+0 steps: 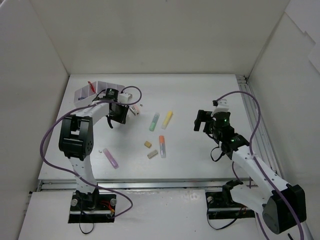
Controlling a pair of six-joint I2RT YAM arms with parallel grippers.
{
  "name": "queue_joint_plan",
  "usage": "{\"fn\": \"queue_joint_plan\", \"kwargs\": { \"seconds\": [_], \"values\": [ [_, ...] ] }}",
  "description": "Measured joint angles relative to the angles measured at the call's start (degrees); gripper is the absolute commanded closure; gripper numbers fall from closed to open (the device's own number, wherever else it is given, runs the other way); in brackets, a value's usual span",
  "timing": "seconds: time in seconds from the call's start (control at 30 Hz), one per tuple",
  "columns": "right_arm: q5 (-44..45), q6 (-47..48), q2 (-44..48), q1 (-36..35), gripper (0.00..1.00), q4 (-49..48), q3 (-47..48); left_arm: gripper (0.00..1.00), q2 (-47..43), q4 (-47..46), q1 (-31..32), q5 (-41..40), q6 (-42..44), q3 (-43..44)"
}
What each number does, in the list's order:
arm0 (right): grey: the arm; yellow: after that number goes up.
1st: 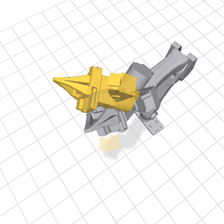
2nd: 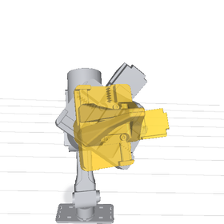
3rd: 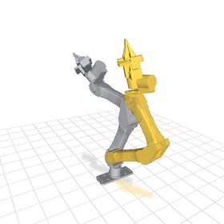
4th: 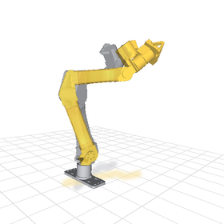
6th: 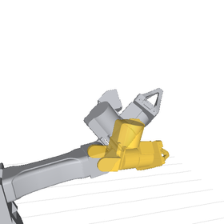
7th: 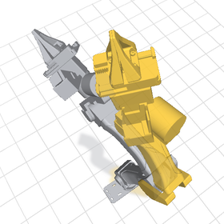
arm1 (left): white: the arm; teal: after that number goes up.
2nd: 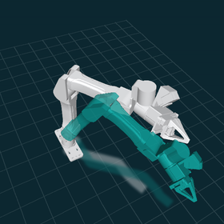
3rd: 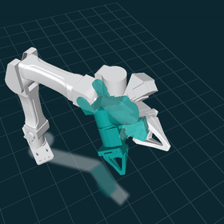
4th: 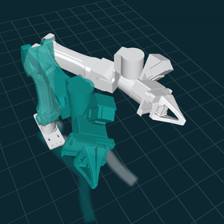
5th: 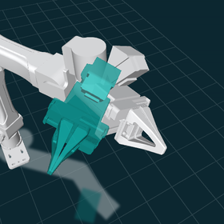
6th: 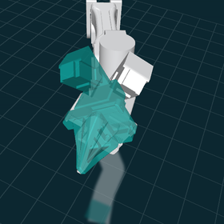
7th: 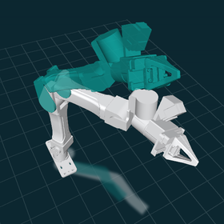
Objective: Sort the stationery into containers
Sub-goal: Pick up the stapler from the center of the board, then place the stapler in the storage box.
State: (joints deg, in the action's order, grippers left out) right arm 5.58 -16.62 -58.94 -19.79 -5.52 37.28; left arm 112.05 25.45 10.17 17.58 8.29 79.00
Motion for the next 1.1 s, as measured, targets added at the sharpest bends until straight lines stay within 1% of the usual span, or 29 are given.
{"fn": "queue_joint_plan", "kwargs": {
  "seconds": [0.13, 0.3, 0.4, 0.5, 0.57, 0.67, 0.77, 0.87, 1.0, 1.1],
  "values": [
    [0.07, 0.0, 2.01, 0.0, 0.02, 0.2, -0.5, 1.0, -5.05, -0.46, 0.0, -2.51, -1.09, -1.97],
    [0.55, 0.02, 2.97, 0.07, 0.02, 0.22, -1.01, 1.0, -16.98, -0.9, -1.62, -5.7, -3.19, -1.95],
    [1.07, 0.02, 2.99, 0.28, 0.02, 0.48, -1.25, 1.0, -22.56, -1.57, -5.4, -7.02, -4.81, -0.81],
    [1.42, 0.07, 2.99, 0.33, 0.02, 0.59, -1.25, 1.0, -23.82, -1.66, -11.23, -7.56, -7.48, 2.25],
    [1.66, 0.17, 2.93, 0.33, 0.02, 0.59, -1.25, 1.0, -22.14, -0.92, -15.67, -7.28, -9.22, 5.33],
    [1.77, 0.24, 2.73, 0.33, 0.02, 0.59, -1.25, 1.0, -16.94, 0.2, -21.59, -6.91, -10.64, 11.52],
    [2.01, 0.33, 2.36, 0.37, 0.02, 0.61, -1.25, 1.0, -10.73, 0.85, -25.18, -5.73, -10.49, 16.48],
    [2.16, 0.39, 1.88, 0.42, 0.02, 0.63, -1.25, 1.0, -4.61, 3.15, -25.97, -5.68, -9.92, 21.14],
    [2.43, 0.42, 1.46, 0.7, 0.02, 0.63, -1.22, 1.0, 4.0, 7.8, -25.92, -5.77, -9.35, 30.16],
    [2.49, 0.42, 0.83, 0.7, 0.02, 0.66, -1.18, 1.0, 8.41, 10.32, -26.27, -6.03, -9.16, 34.99]
  ]
}}
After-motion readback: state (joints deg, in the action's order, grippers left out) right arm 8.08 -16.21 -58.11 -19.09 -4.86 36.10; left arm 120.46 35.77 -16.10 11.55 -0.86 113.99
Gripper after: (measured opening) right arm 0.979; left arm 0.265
